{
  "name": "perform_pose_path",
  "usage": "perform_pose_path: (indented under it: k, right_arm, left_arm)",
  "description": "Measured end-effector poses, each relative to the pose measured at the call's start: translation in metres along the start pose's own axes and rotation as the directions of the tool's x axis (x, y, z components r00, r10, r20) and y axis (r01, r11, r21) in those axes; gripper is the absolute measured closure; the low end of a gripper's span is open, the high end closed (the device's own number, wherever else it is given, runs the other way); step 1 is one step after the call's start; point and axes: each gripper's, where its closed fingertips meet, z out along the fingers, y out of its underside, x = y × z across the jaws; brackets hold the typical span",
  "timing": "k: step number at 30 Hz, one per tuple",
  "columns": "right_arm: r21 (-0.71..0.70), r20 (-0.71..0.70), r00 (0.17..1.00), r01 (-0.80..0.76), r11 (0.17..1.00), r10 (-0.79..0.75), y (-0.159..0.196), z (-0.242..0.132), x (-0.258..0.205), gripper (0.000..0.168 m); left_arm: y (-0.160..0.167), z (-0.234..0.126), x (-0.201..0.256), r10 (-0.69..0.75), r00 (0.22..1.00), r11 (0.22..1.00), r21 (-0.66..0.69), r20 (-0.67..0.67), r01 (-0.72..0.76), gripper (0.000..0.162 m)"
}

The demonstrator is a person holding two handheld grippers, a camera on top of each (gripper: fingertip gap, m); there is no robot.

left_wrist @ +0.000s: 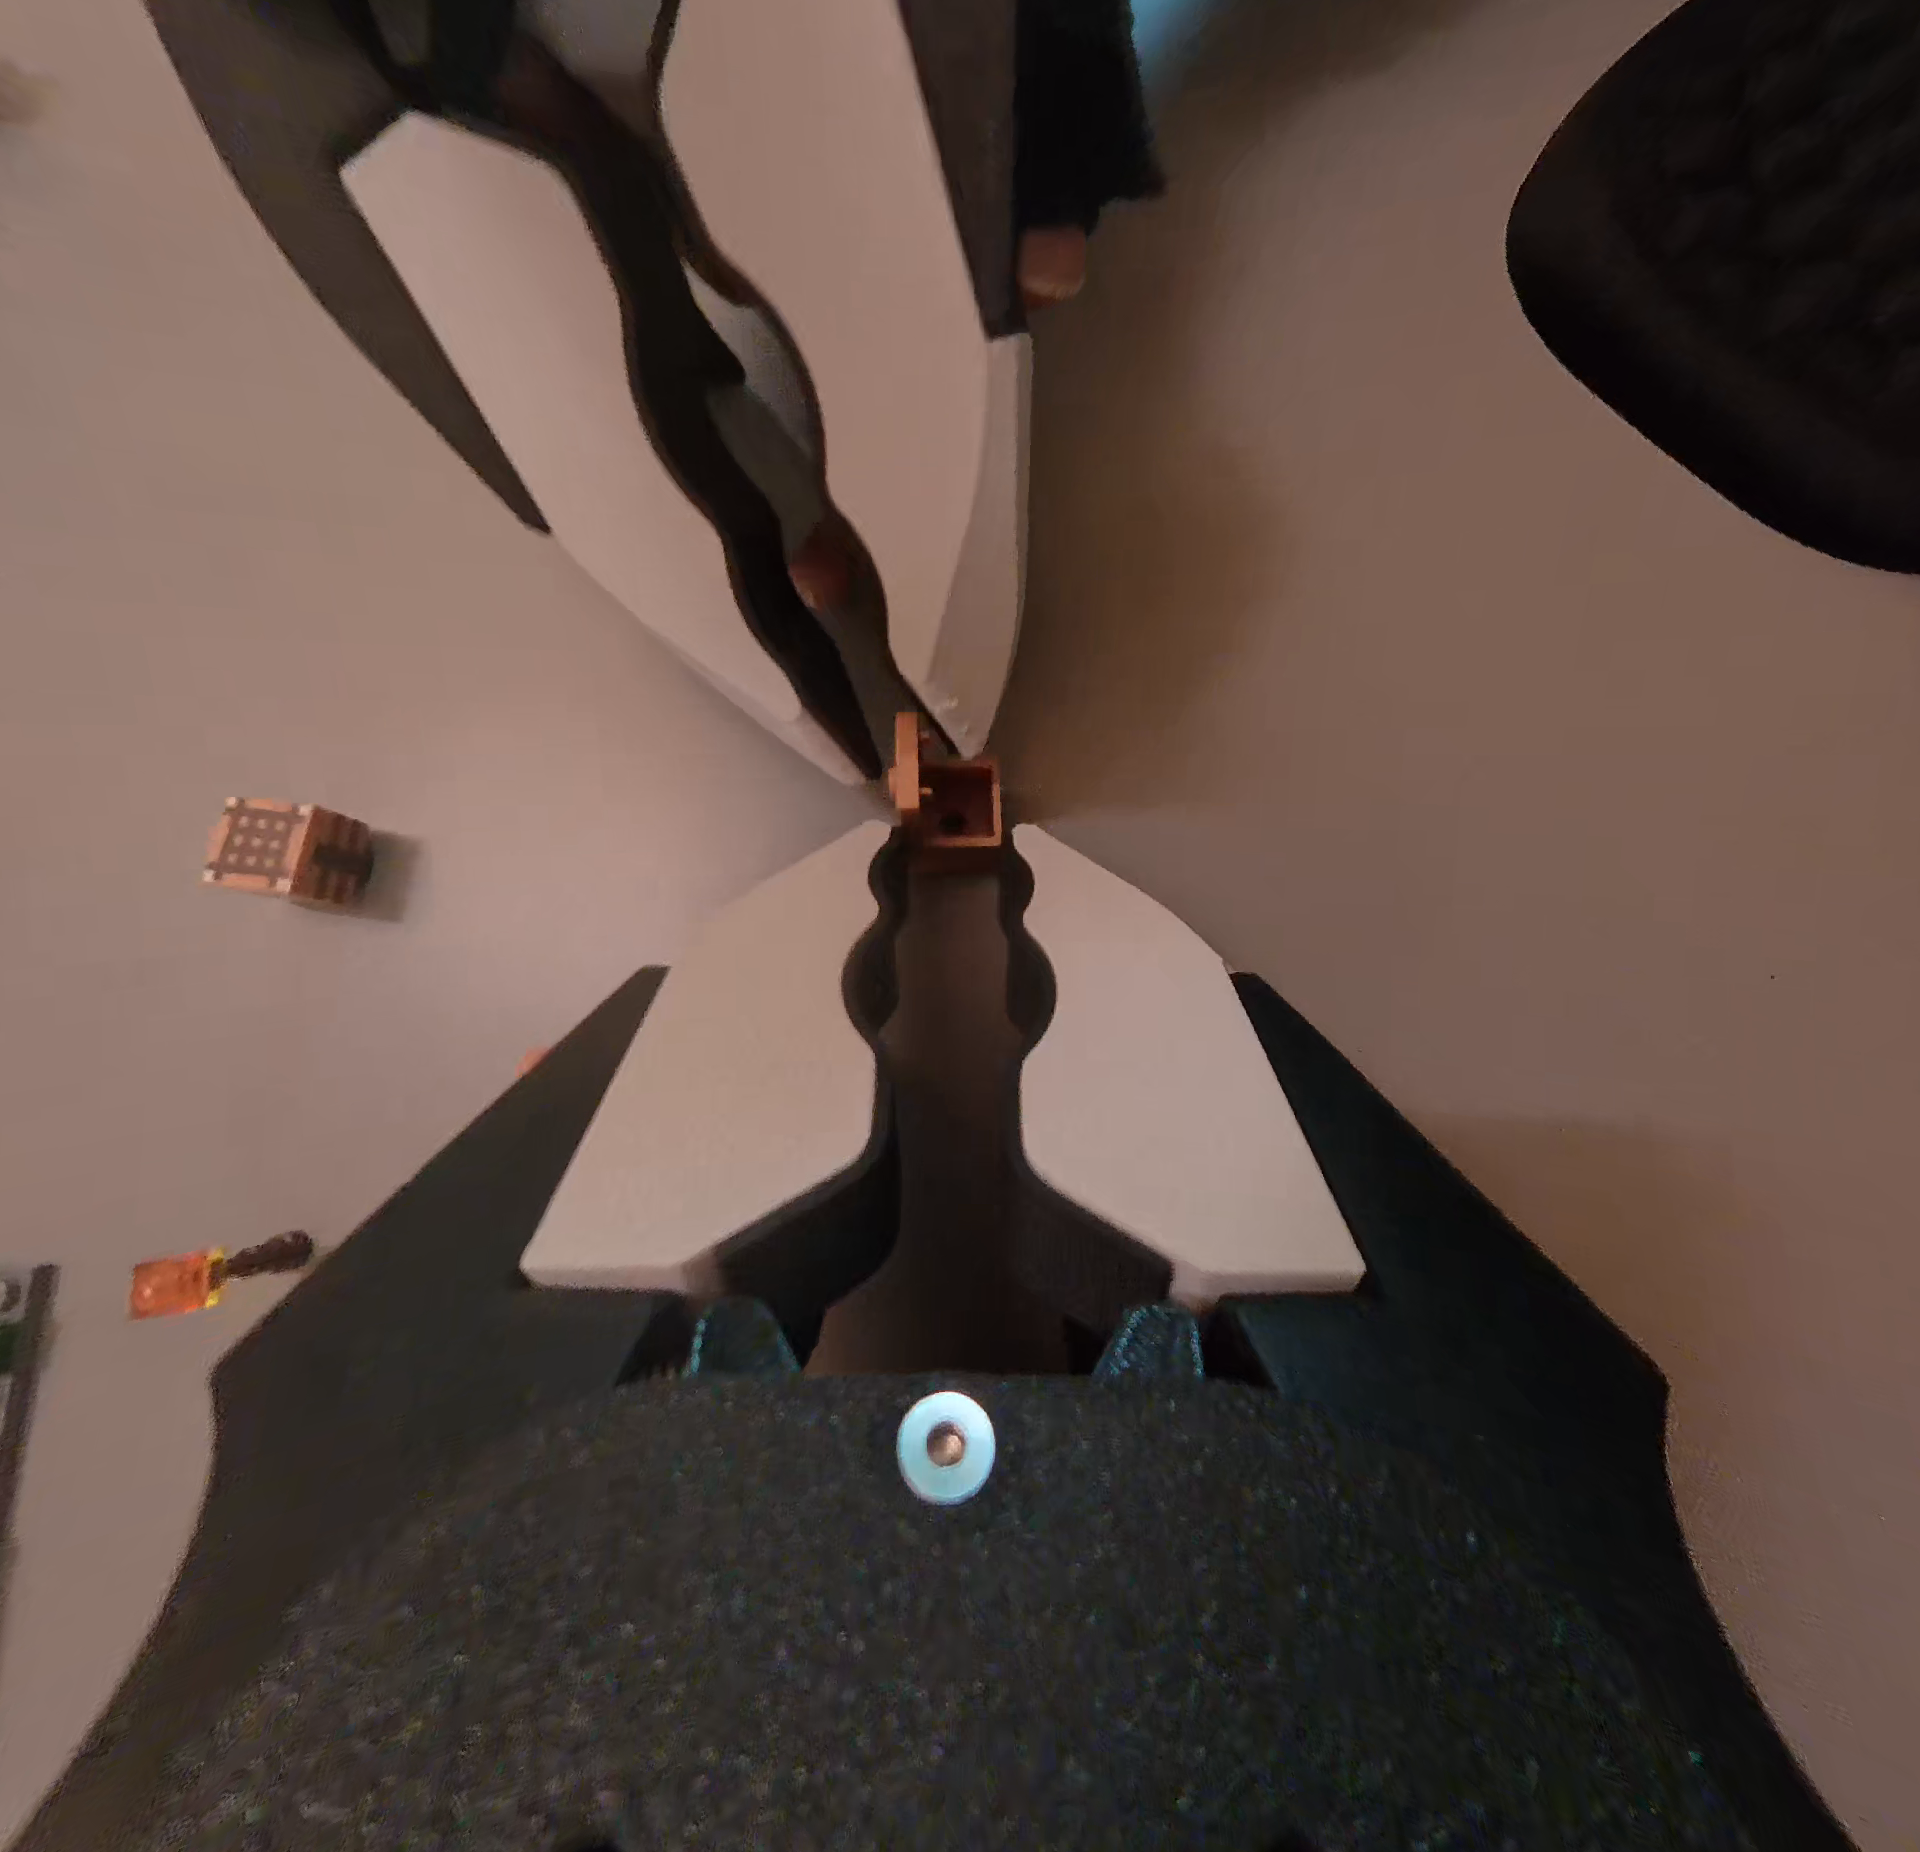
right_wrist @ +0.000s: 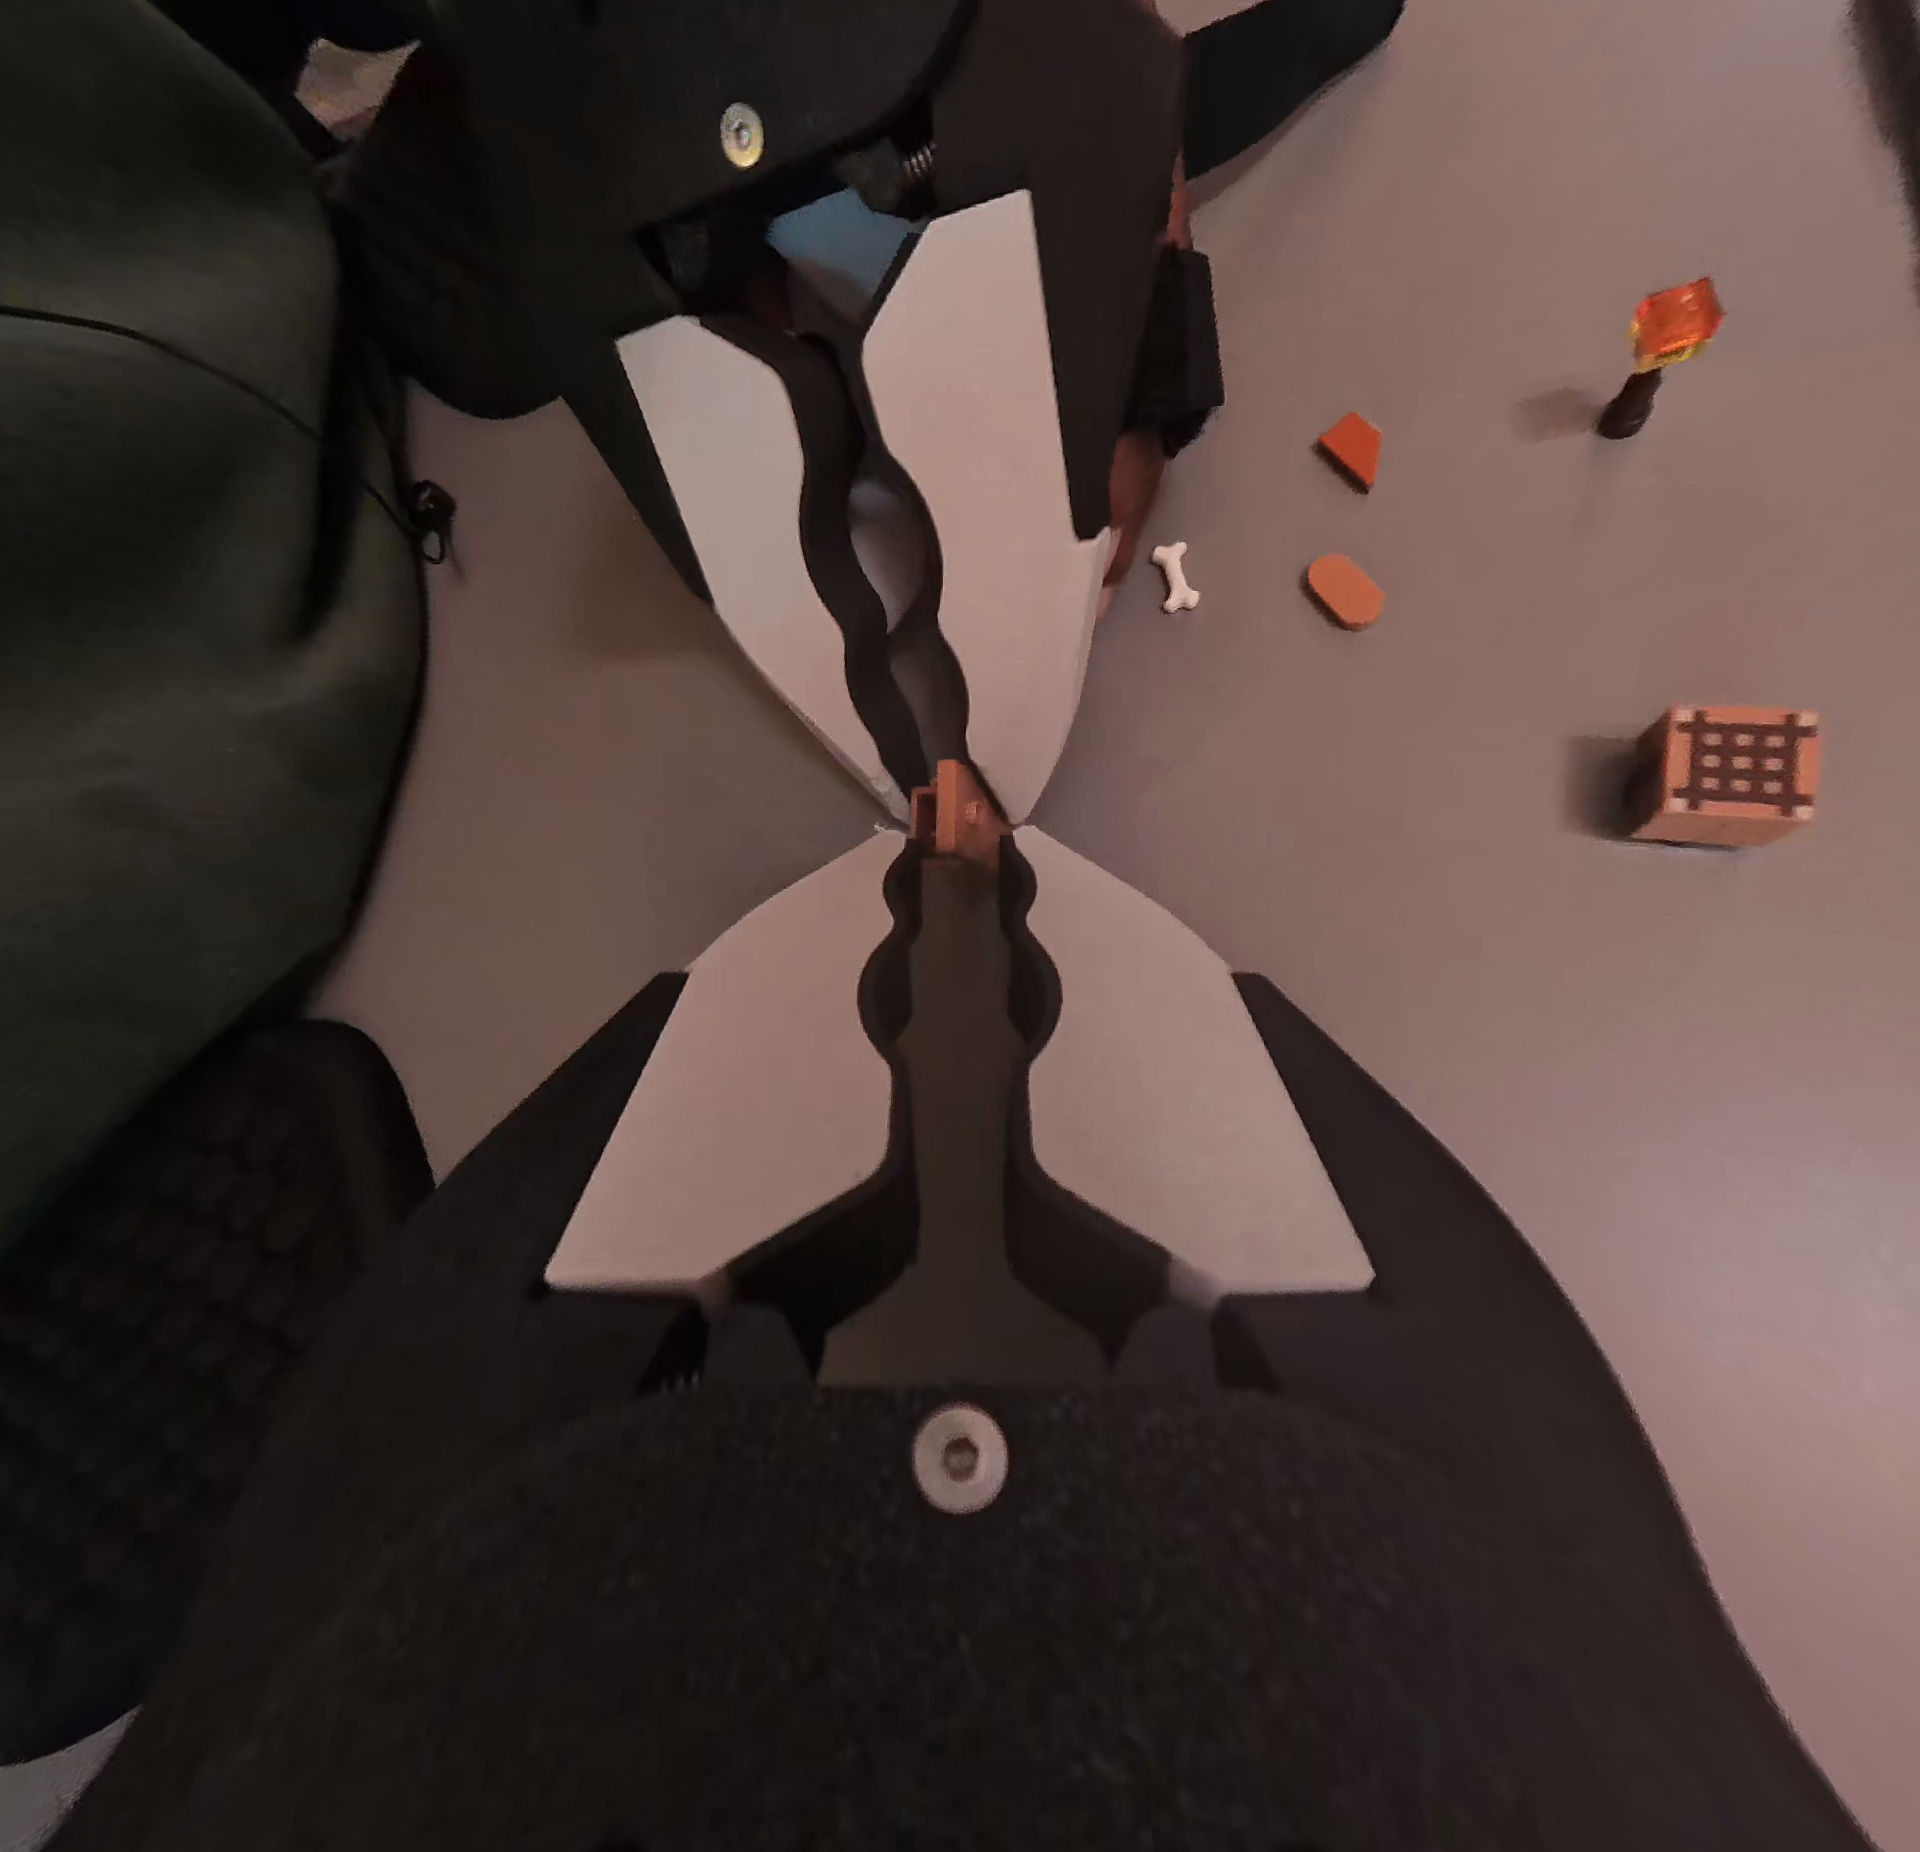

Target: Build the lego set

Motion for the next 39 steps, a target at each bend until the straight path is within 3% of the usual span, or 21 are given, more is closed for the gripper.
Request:
perform_pose_path:
  k: [5,14,18,21,30,39]
  right_arm:
    - [0.043,-0.127,0.989,0.085,0.995,-0.079,-0.005,-0.007,0.000,0.153]
    - [-0.011,-0.355,0.917,0.192,0.981,-0.183,0.001,0.006,0.003,0.140]
    - [-0.030,-0.360,0.910,0.208,0.978,-0.205,-0.003,0.014,0.008,0.139]
    - [-0.056,-0.352,0.907,0.226,0.972,-0.232,-0.007,0.020,0.009,0.149]
    - [-0.085,-0.339,0.905,0.244,0.966,-0.258,-0.017,0.020,0.029,0.149]
    - [-0.018,-0.377,0.905,0.209,0.978,-0.200,-0.030,0.006,0.032,0.138]
  left_arm:
    - [0.003,-0.007,-0.003,-0.014,1.000,1.000,-0.003,0.003,0.014,0.139]
    - [0.000,-0.025,-0.009,-0.019,0.998,1.000,0.014,0.063,0.018,0.134]
    - [-0.001,-0.038,-0.010,-0.053,0.994,0.998,0.038,0.099,0.050,0.134]
    - [0.011,-0.047,-0.016,-0.088,0.983,0.996,0.013,0.163,0.087,0.136]
    - [0.039,-0.057,-0.033,-0.141,0.941,0.987,-0.028,0.309,0.157,0.138]
    - [0.041,-0.067,-0.041,-0.162,0.921,0.985,0.003,0.355,0.172,0.138]
